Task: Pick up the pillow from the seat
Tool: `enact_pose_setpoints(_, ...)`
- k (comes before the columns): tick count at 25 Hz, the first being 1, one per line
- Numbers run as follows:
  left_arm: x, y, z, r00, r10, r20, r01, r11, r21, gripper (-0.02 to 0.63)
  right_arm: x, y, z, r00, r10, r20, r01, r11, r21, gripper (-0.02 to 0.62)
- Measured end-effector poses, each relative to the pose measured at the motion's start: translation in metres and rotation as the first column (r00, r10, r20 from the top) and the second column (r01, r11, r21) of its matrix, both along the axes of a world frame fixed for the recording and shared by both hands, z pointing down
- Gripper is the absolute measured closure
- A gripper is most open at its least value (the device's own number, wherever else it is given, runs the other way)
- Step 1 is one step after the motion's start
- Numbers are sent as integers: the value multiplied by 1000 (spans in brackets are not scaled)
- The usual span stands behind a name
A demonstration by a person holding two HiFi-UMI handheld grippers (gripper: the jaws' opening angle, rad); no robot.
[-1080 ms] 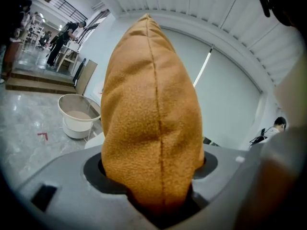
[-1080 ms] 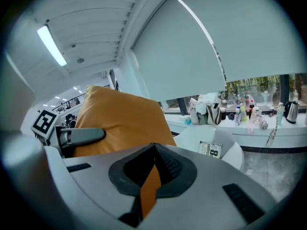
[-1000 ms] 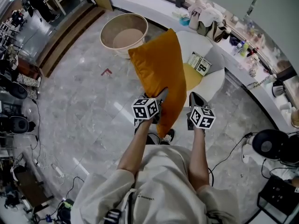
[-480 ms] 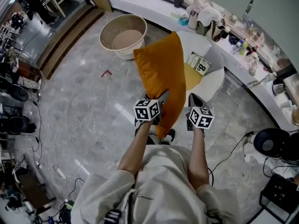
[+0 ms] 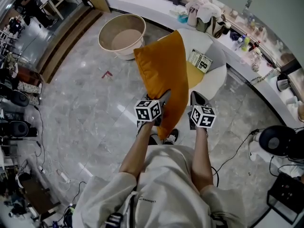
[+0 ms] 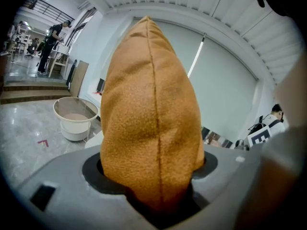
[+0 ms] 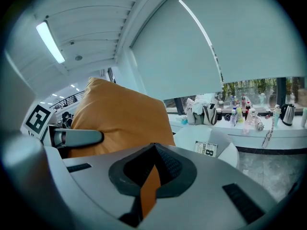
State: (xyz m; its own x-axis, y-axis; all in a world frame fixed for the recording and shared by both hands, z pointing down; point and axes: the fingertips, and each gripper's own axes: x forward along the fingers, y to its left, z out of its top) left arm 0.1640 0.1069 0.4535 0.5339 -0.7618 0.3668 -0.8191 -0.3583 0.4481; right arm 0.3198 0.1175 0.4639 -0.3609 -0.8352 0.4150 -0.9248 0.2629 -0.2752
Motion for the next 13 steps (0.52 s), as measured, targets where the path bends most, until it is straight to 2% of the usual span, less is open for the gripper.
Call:
enact_pose_setpoints(3, 3, 1, 1, 1000, 2, 1, -2, 1000, -5, 276, 0, 0, -4, 999, -15, 31, 14, 1000, 27, 588)
enact_pose_setpoints(13, 7, 7, 8, 1000, 10, 15, -10, 1000, -23, 275, -8, -5, 0, 998, -52, 28, 51, 998, 21, 588)
